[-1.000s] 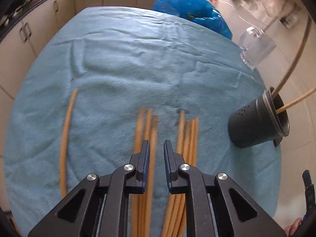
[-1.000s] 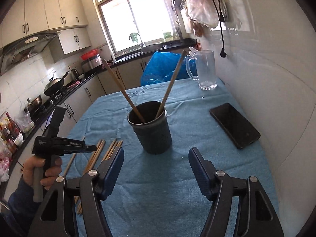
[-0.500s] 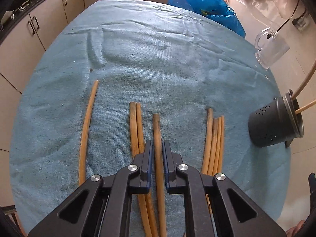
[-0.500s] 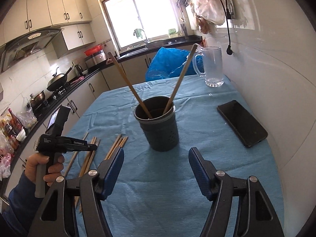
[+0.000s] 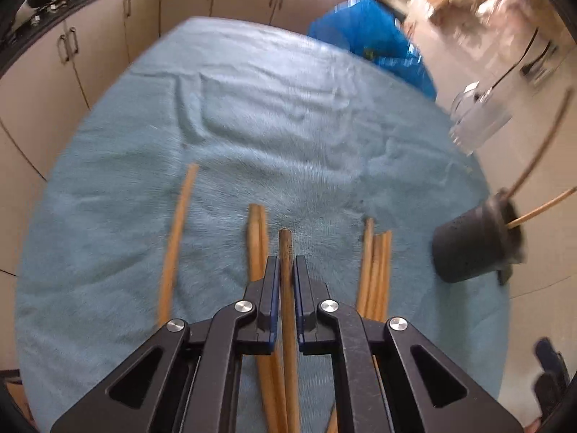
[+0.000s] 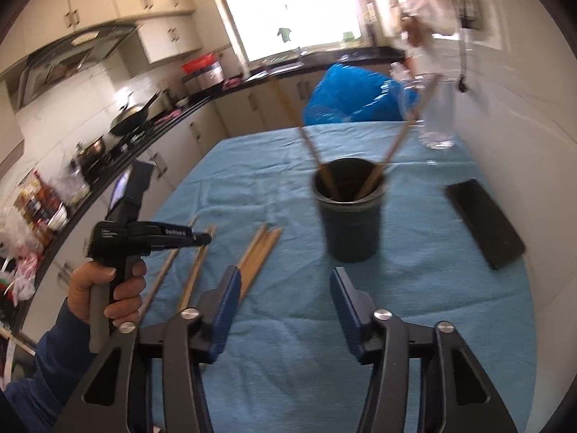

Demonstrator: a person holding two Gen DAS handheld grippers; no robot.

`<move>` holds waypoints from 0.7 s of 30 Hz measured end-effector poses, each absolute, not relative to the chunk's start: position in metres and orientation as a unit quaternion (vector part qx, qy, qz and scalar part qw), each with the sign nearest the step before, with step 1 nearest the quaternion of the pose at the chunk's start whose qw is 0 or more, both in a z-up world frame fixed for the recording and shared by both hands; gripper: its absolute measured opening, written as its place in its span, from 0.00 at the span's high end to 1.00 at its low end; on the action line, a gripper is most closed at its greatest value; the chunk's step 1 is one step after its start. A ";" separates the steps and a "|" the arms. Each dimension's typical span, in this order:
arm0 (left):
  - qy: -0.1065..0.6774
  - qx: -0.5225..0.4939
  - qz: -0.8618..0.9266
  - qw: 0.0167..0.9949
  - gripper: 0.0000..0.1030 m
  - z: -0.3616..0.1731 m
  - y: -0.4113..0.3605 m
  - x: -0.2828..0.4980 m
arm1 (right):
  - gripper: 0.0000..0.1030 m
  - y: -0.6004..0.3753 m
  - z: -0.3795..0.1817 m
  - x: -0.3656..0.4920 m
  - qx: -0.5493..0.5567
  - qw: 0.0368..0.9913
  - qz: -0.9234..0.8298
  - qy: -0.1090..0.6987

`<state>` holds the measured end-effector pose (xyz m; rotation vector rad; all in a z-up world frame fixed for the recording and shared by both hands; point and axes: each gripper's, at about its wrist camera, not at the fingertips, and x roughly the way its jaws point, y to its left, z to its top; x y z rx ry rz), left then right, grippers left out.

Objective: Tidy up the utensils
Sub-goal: 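Grasp another chopstick with the left tool while the right tool grasps one too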

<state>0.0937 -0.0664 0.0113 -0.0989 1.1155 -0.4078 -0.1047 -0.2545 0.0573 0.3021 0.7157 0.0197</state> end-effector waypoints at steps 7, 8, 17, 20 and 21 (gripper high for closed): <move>0.463 -0.079 -0.203 0.859 0.93 0.059 -0.026 0.066 | 0.63 -0.207 0.058 -0.031 0.118 0.903 0.064 0.407; 0.458 -0.082 -0.206 0.861 0.93 0.063 -0.023 0.063 | 0.65 -0.203 0.052 -0.010 0.121 0.894 0.064 0.427; 0.439 -0.093 -0.224 0.865 0.93 0.073 -0.004 0.051 | 0.81 -0.204 -0.004 0.103 0.126 0.841 0.010 0.526; 0.439 -0.095 -0.229 0.864 0.93 0.072 0.000 0.051 | 0.81 -0.207 -0.013 0.118 0.119 0.833 -0.002 0.541; 0.439 -0.095 -0.229 0.864 0.93 0.071 0.000 0.052 | 0.81 -0.209 -0.017 0.122 0.116 0.829 -0.009 0.546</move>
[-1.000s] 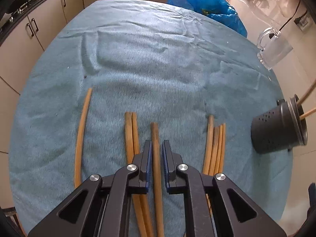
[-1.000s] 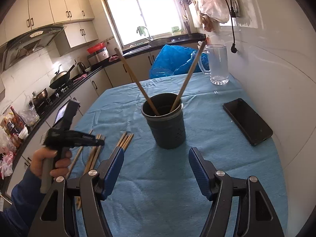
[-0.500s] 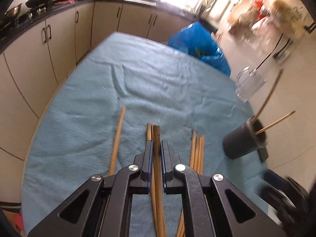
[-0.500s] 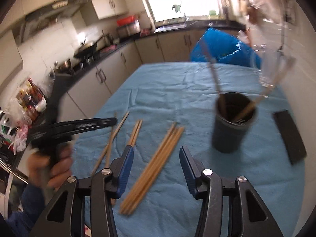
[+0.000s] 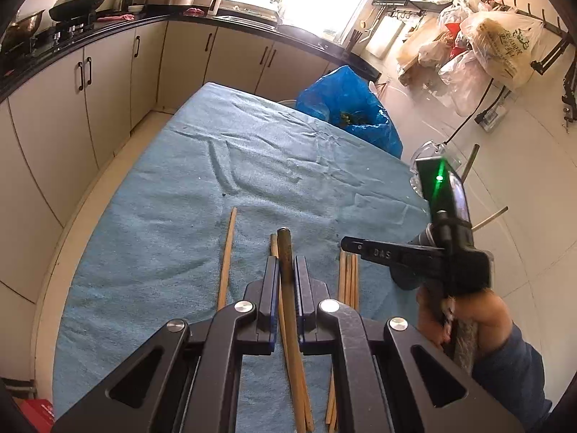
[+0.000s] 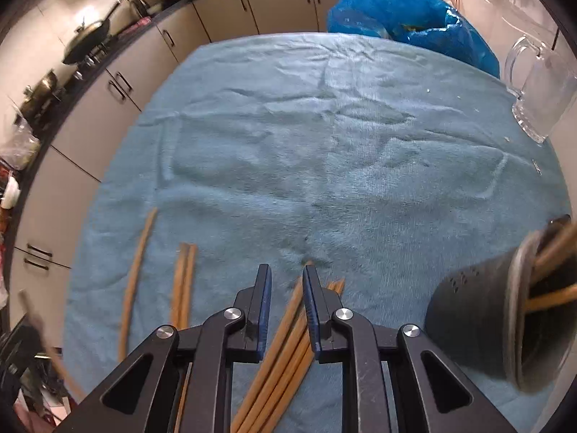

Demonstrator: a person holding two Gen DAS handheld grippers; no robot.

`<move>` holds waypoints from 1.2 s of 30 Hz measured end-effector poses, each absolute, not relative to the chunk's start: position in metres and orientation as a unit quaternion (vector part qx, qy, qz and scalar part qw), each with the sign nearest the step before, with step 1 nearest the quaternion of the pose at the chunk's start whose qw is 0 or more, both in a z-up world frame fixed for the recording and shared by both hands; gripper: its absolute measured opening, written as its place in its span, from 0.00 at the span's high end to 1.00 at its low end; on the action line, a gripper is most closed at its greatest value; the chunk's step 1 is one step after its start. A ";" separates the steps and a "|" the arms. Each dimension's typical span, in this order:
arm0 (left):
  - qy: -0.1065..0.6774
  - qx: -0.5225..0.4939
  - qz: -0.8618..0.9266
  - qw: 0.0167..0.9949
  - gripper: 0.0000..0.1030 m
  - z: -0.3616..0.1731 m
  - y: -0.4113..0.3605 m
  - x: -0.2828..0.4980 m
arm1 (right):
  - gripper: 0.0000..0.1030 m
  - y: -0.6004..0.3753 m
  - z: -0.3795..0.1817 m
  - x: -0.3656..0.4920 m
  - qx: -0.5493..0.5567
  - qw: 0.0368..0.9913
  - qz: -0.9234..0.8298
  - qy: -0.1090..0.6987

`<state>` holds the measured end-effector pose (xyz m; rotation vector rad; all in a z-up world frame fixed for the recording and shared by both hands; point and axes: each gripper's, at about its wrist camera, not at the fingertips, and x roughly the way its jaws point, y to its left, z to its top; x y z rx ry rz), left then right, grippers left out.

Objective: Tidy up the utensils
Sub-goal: 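Grasp another chopstick with the left tool while the right tool grasps one too, then carry the left tool's chopstick over the black cup while the right tool carries its own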

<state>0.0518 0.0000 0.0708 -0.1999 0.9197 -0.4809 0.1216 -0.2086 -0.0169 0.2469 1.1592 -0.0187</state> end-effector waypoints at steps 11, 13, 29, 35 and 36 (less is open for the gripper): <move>0.439 -0.096 -0.232 0.863 0.93 0.068 0.000 0.053 | 0.89 -0.207 -0.040 0.137 0.101 0.817 -0.010 0.568; 0.440 -0.096 -0.230 0.863 0.93 0.068 -0.001 0.054 | 0.89 -0.206 -0.039 0.136 0.109 0.817 0.001 0.566; 0.366 -0.069 -0.250 0.894 0.93 0.112 -0.002 -0.004 | 0.91 -0.182 0.089 -0.014 0.121 0.927 0.098 0.342; 0.352 -0.071 -0.245 0.901 0.93 0.122 0.002 -0.018 | 0.91 -0.172 0.111 -0.069 0.102 0.952 0.103 0.271; 0.350 -0.070 -0.245 0.901 0.93 0.124 0.003 -0.021 | 0.91 -0.171 0.111 -0.074 0.097 0.954 0.101 0.264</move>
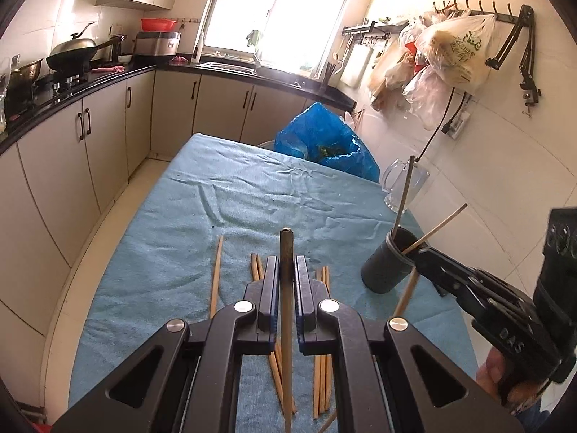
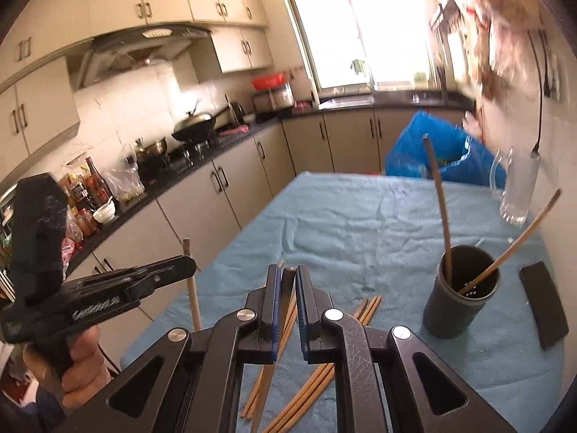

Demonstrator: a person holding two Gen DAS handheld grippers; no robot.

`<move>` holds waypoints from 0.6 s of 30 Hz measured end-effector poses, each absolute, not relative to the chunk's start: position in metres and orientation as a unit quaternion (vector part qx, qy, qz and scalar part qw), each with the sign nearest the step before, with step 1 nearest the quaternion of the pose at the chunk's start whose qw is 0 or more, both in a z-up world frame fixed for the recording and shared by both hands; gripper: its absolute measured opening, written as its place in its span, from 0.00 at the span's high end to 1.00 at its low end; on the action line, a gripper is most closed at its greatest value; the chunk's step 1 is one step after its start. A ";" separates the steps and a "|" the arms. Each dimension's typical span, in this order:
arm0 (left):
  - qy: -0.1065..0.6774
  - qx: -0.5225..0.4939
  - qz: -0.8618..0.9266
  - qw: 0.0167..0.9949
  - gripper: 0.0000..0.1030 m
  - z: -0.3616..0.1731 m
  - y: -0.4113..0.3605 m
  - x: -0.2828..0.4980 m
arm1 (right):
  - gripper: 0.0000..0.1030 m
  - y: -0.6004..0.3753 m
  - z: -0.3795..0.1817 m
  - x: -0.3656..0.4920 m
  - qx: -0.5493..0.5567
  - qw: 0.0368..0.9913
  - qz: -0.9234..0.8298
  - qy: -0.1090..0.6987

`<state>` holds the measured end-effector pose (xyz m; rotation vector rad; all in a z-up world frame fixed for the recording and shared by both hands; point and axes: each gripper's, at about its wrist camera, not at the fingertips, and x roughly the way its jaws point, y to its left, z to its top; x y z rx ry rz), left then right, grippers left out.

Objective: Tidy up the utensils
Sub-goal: 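Carry the left tool's chopstick over the black cup while the right tool carries its own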

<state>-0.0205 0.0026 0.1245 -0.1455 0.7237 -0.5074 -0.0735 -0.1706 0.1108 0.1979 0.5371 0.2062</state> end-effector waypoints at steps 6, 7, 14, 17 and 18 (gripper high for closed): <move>0.339 -0.068 -0.246 0.906 0.93 0.135 0.002 -0.029 | 0.91 -0.171 0.121 -0.098 0.096 0.963 0.101 0.232; 0.338 -0.067 -0.247 0.906 0.93 0.136 0.000 -0.029 | 0.92 -0.172 0.122 -0.100 0.097 0.963 0.100 0.229; 0.332 -0.062 -0.251 0.907 0.93 0.143 -0.007 -0.034 | 0.92 -0.182 0.130 -0.110 0.105 0.966 0.093 0.215; 0.332 -0.061 -0.253 0.907 0.93 0.145 -0.008 -0.036 | 0.92 -0.184 0.132 -0.112 0.110 0.967 0.090 0.212; 0.330 -0.060 -0.253 0.907 0.93 0.146 -0.008 -0.036 | 0.92 -0.185 0.132 -0.112 0.110 0.967 0.090 0.211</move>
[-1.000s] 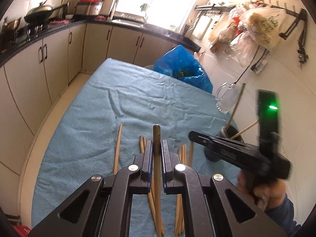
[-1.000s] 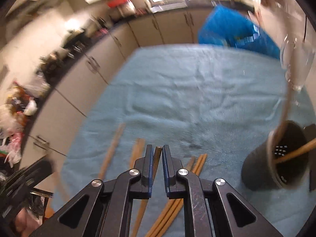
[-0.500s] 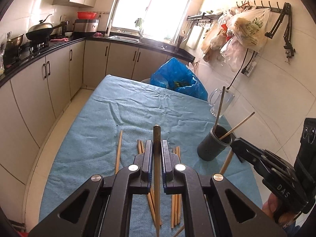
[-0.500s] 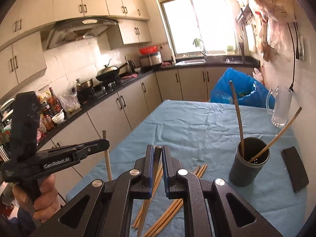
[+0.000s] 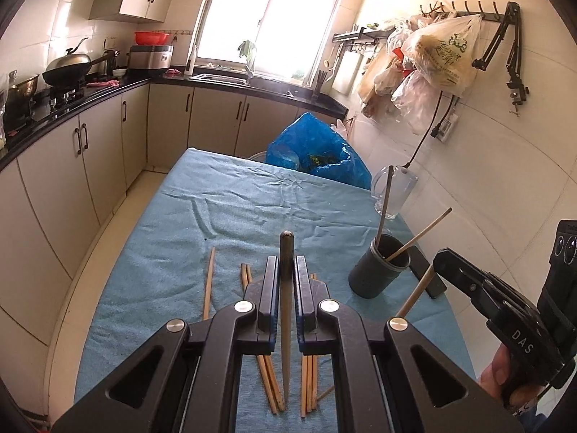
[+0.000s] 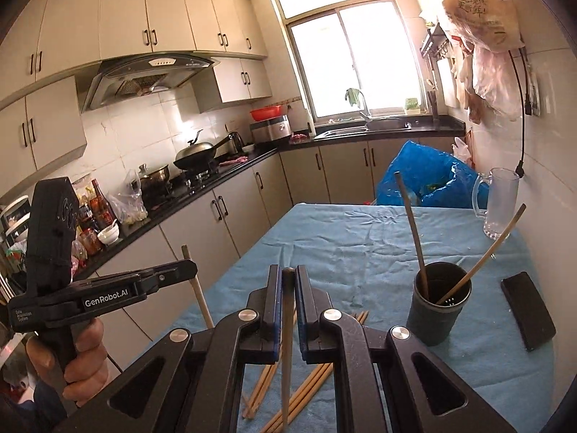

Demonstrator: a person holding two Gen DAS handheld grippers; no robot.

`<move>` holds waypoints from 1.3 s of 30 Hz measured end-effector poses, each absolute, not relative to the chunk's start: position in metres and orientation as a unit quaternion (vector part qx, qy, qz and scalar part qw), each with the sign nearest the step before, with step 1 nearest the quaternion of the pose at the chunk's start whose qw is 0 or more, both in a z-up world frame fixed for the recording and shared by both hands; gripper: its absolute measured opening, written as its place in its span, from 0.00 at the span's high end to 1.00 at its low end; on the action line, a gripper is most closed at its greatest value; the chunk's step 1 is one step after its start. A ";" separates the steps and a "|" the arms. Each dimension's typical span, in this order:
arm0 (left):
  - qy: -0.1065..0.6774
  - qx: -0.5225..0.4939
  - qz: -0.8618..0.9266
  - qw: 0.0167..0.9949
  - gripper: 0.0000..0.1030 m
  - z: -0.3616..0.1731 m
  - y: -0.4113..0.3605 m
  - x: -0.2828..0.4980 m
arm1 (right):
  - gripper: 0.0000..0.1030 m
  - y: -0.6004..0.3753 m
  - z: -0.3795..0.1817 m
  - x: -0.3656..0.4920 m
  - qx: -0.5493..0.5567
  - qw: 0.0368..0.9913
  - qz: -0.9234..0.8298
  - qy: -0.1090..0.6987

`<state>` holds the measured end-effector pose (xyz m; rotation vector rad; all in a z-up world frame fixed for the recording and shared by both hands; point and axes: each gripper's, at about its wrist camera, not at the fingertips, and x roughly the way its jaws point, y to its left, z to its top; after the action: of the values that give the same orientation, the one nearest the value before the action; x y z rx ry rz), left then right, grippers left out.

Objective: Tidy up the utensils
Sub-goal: 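Carry the left tool's chopstick over the black cup while the right tool carries its own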

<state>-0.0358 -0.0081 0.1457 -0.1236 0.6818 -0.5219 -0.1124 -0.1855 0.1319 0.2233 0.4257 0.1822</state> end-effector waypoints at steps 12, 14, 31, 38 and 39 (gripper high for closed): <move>0.323 -0.056 -0.255 0.910 0.93 0.154 -0.015 -0.041 | 0.92 -0.201 0.140 -0.125 0.121 0.971 0.079 0.189; 0.322 -0.055 -0.256 0.910 0.93 0.155 -0.017 -0.041 | 0.92 -0.205 0.141 -0.128 0.125 0.972 0.075 0.185; 0.309 -0.042 -0.266 0.912 0.93 0.171 -0.029 -0.052 | 0.92 -0.240 0.156 -0.151 0.153 0.976 0.042 0.150; 0.297 -0.033 -0.279 0.913 0.93 0.186 -0.042 -0.056 | 0.92 -0.262 0.163 -0.163 0.168 0.977 0.024 0.132; 0.295 -0.032 -0.282 0.912 0.93 0.188 -0.045 -0.057 | 0.92 -0.266 0.165 -0.165 0.171 0.977 0.021 0.128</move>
<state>-0.0569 -0.0447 0.1882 -0.0661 0.6081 -0.5811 -0.1653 -0.2662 0.1646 0.3456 0.2574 0.0426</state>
